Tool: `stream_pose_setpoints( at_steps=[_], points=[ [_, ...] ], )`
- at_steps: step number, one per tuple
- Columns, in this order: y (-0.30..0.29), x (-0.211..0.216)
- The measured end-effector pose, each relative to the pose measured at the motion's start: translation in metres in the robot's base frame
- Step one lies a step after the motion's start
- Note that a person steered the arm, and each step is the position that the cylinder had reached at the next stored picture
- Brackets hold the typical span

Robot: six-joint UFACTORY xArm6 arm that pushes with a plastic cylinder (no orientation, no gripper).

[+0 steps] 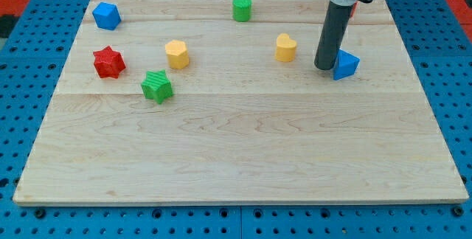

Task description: Move the green star towards the bottom right of the board

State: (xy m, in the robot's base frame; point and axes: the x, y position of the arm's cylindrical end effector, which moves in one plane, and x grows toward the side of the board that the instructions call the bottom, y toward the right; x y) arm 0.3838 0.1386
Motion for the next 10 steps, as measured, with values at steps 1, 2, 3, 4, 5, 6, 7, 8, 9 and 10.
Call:
stream_pose_setpoints(
  at_steps=[1, 2, 3, 4, 5, 6, 7, 8, 9, 10],
  points=[
    [-0.0008, -0.0019],
    [-0.0009, -0.0044],
    [-0.0009, -0.0064],
    [-0.0009, -0.0071],
    [-0.0009, -0.0072],
    [-0.0009, -0.0074],
    [-0.0009, -0.0077],
    [-0.0009, -0.0079],
    [-0.0009, -0.0085],
    [-0.0024, -0.0086]
  ],
)
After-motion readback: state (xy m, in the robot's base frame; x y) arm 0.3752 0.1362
